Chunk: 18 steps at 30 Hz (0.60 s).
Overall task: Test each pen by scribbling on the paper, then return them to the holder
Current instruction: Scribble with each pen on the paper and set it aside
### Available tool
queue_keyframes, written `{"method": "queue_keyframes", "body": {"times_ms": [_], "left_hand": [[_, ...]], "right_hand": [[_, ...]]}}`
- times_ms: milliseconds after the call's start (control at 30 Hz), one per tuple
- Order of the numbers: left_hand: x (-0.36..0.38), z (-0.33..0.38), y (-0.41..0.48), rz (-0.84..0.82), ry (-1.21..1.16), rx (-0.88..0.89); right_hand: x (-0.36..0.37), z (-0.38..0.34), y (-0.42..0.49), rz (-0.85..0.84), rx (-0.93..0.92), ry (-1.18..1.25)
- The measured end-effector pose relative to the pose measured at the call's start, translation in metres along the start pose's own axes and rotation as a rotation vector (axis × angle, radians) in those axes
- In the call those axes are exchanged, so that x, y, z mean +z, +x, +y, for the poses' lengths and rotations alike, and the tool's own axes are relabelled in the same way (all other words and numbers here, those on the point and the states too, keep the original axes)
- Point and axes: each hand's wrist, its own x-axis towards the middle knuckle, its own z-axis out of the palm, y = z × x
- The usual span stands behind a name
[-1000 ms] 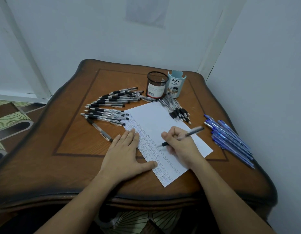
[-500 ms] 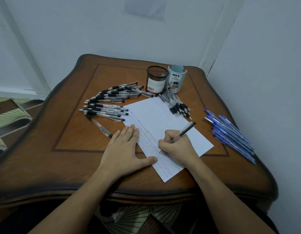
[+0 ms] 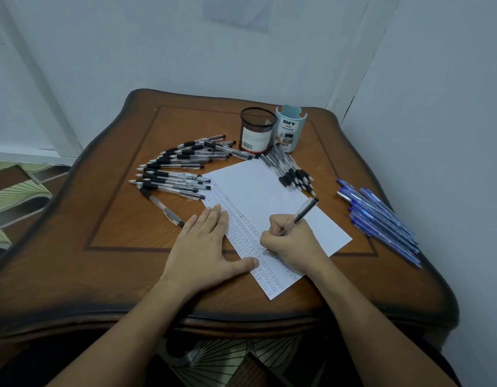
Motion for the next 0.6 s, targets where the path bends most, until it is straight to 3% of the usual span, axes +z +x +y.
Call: {"method": "queue_keyframes", "body": {"times_ms": [600], "left_hand": [[-0.0005,0.0005,-0.0004,-0.005,0.012,-0.002]], "right_hand": [[-0.0006,-0.0025,-0.002,0.028,-0.001,0.007]]}}
